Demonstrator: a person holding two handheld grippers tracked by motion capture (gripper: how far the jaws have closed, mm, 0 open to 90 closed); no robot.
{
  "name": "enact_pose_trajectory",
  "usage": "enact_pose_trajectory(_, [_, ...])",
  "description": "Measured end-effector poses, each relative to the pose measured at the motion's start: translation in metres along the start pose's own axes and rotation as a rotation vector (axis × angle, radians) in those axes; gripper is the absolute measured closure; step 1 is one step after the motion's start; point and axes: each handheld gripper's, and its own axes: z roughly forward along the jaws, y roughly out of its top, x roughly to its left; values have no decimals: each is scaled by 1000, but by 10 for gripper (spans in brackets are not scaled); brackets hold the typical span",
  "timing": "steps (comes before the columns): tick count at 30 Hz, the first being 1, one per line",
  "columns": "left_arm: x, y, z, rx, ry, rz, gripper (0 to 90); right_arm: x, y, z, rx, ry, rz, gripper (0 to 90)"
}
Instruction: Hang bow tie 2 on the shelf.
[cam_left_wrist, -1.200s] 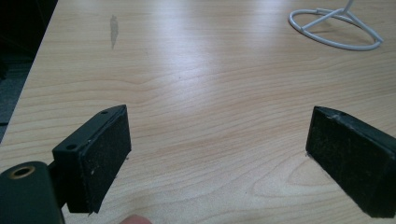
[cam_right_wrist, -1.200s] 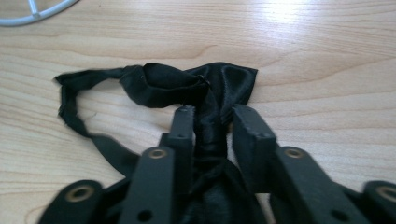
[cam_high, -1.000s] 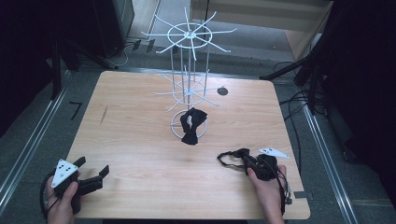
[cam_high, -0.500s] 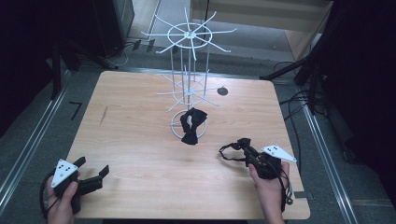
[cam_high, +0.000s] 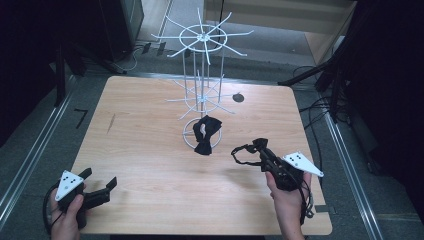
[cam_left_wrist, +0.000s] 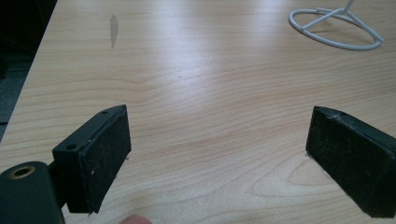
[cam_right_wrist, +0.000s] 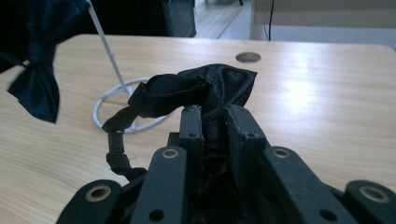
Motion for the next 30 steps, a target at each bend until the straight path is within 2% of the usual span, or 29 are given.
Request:
enact_pose_trajectory(12, [0,0,0,1,1,-2,71,17,20,-4,-56,42,-31,782])
enact_pose_trajectory(26, [0,0,0,0,2,-3,71,29,45,-2,-117,62,-11,781])
enact_pose_trajectory(30, [0,0,-1,-1,2,-3,71,32,52,-1,-127,64,-21,782])
